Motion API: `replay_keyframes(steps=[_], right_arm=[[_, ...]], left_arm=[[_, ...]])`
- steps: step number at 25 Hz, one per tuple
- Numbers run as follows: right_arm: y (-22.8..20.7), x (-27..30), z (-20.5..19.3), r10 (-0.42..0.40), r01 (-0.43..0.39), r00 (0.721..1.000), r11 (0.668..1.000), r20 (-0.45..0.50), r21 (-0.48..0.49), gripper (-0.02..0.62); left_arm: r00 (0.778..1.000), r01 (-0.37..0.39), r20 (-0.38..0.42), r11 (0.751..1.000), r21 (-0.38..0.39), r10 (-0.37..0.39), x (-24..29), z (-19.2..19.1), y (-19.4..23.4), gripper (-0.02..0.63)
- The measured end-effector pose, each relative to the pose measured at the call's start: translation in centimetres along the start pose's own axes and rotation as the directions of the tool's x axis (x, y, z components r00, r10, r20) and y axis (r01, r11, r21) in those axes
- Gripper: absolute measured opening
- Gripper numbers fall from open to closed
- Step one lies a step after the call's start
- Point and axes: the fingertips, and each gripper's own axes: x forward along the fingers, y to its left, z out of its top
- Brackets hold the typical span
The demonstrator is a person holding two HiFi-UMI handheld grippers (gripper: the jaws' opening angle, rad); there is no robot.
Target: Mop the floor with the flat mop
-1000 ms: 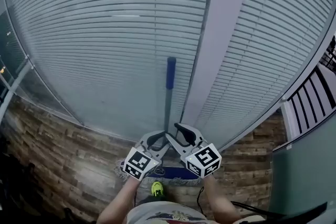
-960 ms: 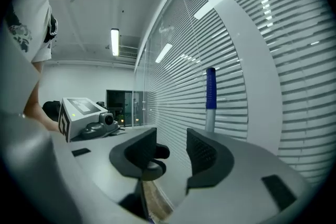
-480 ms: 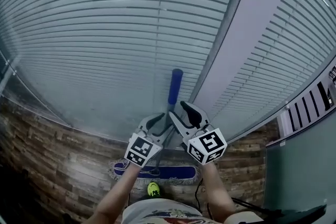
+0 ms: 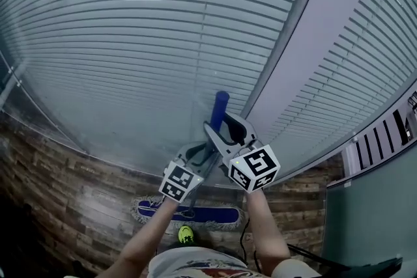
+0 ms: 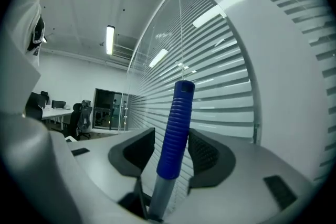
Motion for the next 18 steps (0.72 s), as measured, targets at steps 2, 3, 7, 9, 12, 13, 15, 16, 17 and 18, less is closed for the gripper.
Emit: replay_keyframes(steps=[2, 3, 7, 9, 12, 13, 15, 16, 17, 18], right_arm=[[0.8, -0.5, 0.1, 0.024, -0.024, 1.000, 1.000, -0.001, 0.000, 0.176], [1.1, -0.9, 0.1, 0.037, -0.037, 0.999, 0.999, -0.003, 0.000, 0.176], [3.2, -3.9, 0.5, 0.101, -0.101, 0.995, 0.995, 0.005, -0.004, 0.172], [4.8, -6.4, 1.3, 0.127, -0.127, 0.992, 0.992, 0.021, 0.008, 0.133], [7.3, -10.6, 2.3, 0.173, -0.177, 0.983, 0.982, 0.061, 0.066, 0.109], [8.3, -12.2, 2.4, 0.188, -0.194, 0.979, 0.978, 0.073, 0.079, 0.104], [10.3, -15.5, 2.7, 0.219, -0.226, 0.972, 0.971, 0.088, 0.083, 0.100], [11.3, -17.1, 2.7, 0.234, -0.241, 0.968, 0.967, 0.093, 0.081, 0.098], [12.2, -18.8, 2.8, 0.248, -0.256, 0.964, 0.963, 0.099, 0.079, 0.098], [13.0, -20.4, 2.8, 0.263, -0.271, 0.959, 0.959, 0.107, 0.078, 0.097]], left_arm=[[1.000, -0.006, -0.006, 1.000, 0.004, 0.006, -0.8, -0.1, -1.0, 0.130], [1.000, -0.004, -0.010, 1.000, 0.008, 0.004, -1.1, -0.2, -1.9, 0.129], [1.000, -0.010, -0.009, 1.000, 0.011, 0.010, -2.4, 0.0, -6.4, 0.126], [1.000, -0.029, -0.006, 1.000, 0.008, 0.029, -3.8, 0.3, -8.9, 0.124], [0.999, -0.047, -0.008, 0.998, 0.040, 0.047, -5.8, 0.7, -12.8, 0.123], [0.999, -0.046, -0.010, 0.997, 0.061, 0.047, -6.4, 0.7, -14.3, 0.123], [0.999, -0.039, -0.006, 0.994, 0.102, 0.040, -7.8, 0.7, -17.5, 0.123], [0.999, -0.037, 0.005, 0.993, 0.115, 0.036, -8.5, 0.8, -19.1, 0.124], [0.999, -0.037, 0.024, 0.992, 0.123, 0.034, -9.2, 1.1, -20.6, 0.126], [0.998, -0.039, 0.048, 0.991, 0.131, 0.033, -9.9, 1.6, -22.1, 0.132]])
